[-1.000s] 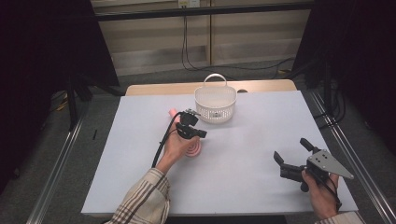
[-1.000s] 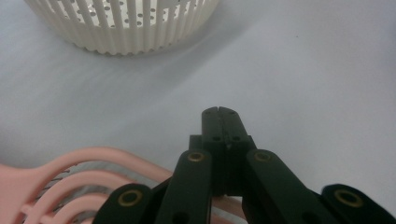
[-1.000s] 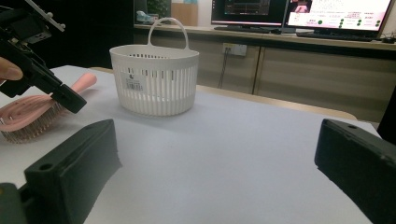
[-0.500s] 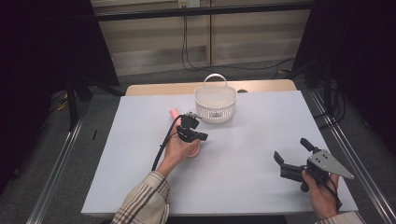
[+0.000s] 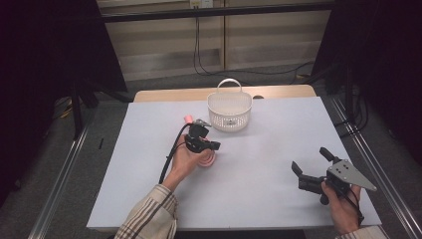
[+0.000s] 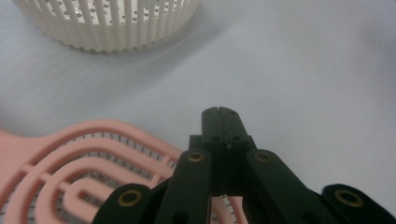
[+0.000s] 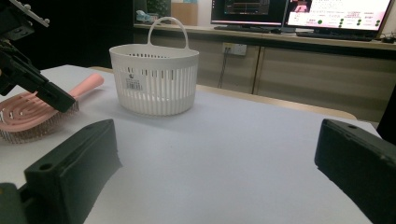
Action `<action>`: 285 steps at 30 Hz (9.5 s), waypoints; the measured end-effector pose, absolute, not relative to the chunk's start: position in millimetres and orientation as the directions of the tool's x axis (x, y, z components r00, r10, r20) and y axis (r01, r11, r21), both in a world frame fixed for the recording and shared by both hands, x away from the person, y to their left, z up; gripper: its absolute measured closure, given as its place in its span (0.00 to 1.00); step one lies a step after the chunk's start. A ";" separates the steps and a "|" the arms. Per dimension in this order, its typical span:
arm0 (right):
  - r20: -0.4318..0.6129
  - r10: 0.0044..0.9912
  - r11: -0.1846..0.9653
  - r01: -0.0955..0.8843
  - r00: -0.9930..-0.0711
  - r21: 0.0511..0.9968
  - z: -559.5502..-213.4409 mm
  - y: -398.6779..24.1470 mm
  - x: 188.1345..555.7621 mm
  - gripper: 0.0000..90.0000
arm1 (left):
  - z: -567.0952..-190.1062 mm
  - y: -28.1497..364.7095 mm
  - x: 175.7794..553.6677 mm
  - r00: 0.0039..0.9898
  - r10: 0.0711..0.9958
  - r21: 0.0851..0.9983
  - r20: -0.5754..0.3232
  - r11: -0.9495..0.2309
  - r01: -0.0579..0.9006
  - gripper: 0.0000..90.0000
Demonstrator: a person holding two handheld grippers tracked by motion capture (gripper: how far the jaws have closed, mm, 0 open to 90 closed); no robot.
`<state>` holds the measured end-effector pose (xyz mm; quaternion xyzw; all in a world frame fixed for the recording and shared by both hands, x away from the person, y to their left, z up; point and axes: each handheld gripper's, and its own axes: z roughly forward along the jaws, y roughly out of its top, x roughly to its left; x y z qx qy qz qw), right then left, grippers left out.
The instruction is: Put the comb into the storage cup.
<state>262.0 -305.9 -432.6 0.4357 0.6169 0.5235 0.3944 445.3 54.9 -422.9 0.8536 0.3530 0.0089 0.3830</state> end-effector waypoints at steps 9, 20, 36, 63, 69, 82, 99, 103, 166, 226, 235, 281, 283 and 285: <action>-0.029 0.950 0.071 0.124 -0.312 0.990 -432.5 -306.1 261.6 0.00 | -426.2 52.3 440.5 0.759 0.601 0.653 -0.251 -0.473 0.591 1.00; -0.030 0.950 0.072 0.125 -0.311 0.990 -432.8 -305.8 262.1 0.00 | -425.0 58.6 439.9 0.749 0.612 0.650 -0.254 -0.466 0.601 1.00; -0.032 0.950 0.074 0.124 -0.312 0.990 -432.6 -305.7 261.9 0.00 | -428.7 59.7 433.7 0.760 0.593 0.630 -0.266 -0.490 0.603 1.00; -0.031 0.950 0.073 0.125 -0.311 0.990 -432.5 -305.2 261.6 0.00 | -430.5 81.6 422.8 0.747 0.609 0.625 -0.268 -0.480 0.616 1.00; -0.031 0.950 0.073 0.124 -0.312 0.990 -432.6 -305.6 261.8 0.00 | -429.6 84.9 422.7 0.741 0.619 0.626 -0.263 -0.475 0.619 1.00; -0.028 0.951 0.071 0.128 -0.309 0.989 -432.5 -305.3 261.3 0.00 | -428.5 87.8 420.4 0.738 0.628 0.617 -0.246 -0.486 0.619 1.00; -0.033 0.949 0.076 0.125 -0.313 0.989 -432.6 -304.8 261.5 0.00 | -426.7 96.5 419.1 0.732 0.638 0.617 -0.240 -0.482 0.622 1.00; -0.032 0.949 0.074 0.125 -0.312 0.989 -432.6 -305.0 261.4 0.00 | -427.9 96.4 418.7 0.731 0.640 0.613 -0.237 -0.485 0.624 1.00; -0.033 0.949 0.075 0.125 -0.314 0.989 -432.6 -305.0 261.4 0.00 | -391.4 143.3 421.2 0.698 0.679 0.774 -0.226 -0.310 0.552 0.16; -0.040 0.944 0.084 0.120 -0.328 0.989 -432.6 -304.2 261.2 0.00 | -401.8 109.2 450.4 0.641 0.760 0.541 -0.108 -0.496 0.679 0.11; -0.037 0.943 0.084 0.129 -0.330 0.988 -433.1 -303.9 261.4 0.00 | -410.1 104.7 454.0 0.622 0.777 0.510 -0.091 -0.500 0.700 0.10; -0.035 0.942 0.083 0.131 -0.333 0.988 -433.6 -304.0 261.9 0.00 | -430.6 88.0 459.5 0.600 0.799 0.434 -0.041 -0.526 0.731 0.16; -0.035 0.943 0.083 0.132 -0.332 0.988 -433.6 -304.0 261.9 0.00 | -430.9 87.9 459.5 0.599 0.799 0.431 -0.041 -0.527 0.732 0.16; -0.034 0.943 0.083 0.134 -0.331 0.988 -433.7 -304.0 262.1 0.00 | -432.7 87.0 459.6 0.605 0.795 0.426 -0.036 -0.536 0.729 0.15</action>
